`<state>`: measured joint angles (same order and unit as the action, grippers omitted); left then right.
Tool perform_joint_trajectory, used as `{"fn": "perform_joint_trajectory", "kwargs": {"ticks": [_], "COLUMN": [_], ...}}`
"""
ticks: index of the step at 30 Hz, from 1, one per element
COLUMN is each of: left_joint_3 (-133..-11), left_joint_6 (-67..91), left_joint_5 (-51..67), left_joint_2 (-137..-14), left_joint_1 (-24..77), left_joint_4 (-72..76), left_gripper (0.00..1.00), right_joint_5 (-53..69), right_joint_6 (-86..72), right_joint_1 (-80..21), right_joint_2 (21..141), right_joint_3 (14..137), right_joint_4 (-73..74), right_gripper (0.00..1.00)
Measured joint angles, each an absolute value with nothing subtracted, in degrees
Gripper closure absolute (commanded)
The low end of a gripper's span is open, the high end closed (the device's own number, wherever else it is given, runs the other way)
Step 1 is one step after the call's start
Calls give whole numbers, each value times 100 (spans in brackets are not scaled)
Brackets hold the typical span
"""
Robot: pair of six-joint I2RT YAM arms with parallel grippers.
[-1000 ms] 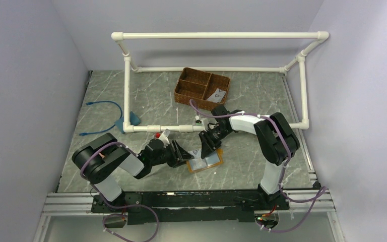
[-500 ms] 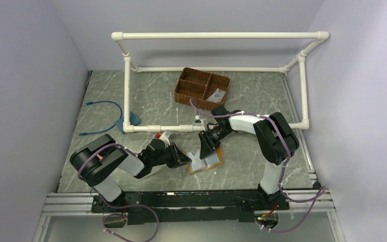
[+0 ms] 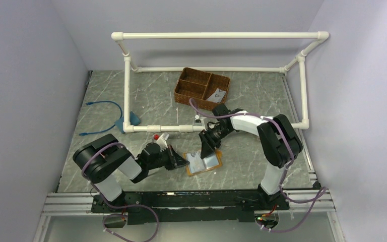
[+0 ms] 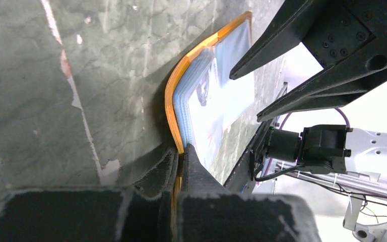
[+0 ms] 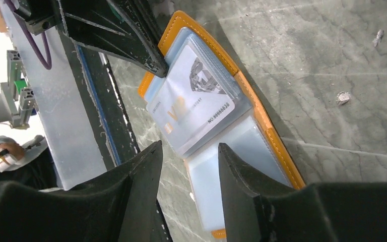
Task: Take the credit cards out of the card holder
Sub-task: Remove the credit card from the card holder.
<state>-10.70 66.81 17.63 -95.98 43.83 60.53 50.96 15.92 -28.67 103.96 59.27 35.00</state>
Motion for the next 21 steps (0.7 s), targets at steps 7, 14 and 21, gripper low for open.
{"fn": "perform_joint_trajectory", "kwargs": {"ticks": [7,14,21], "left_joint_3": [-1085,-1455,-1645], "left_joint_6": [6639,6423,6114], "left_joint_5": [1813,1806,1522], "left_joint_2": [-8868,-7846,-6681], "left_joint_1": [4355,4324,4185], "left_joint_4": [5295,3376,1546], "left_gripper": [100,88,64], "right_joint_5": [4987,4670,3946], "right_joint_6": [2434,3717,4333], "right_joint_1": [-3087,-3833,-4047], "right_joint_2": [9629,7856,7850], "right_joint_3": [5913,4825,4252], "right_joint_4": [3704,2845,2241], "right_gripper": [34,19,19]}}
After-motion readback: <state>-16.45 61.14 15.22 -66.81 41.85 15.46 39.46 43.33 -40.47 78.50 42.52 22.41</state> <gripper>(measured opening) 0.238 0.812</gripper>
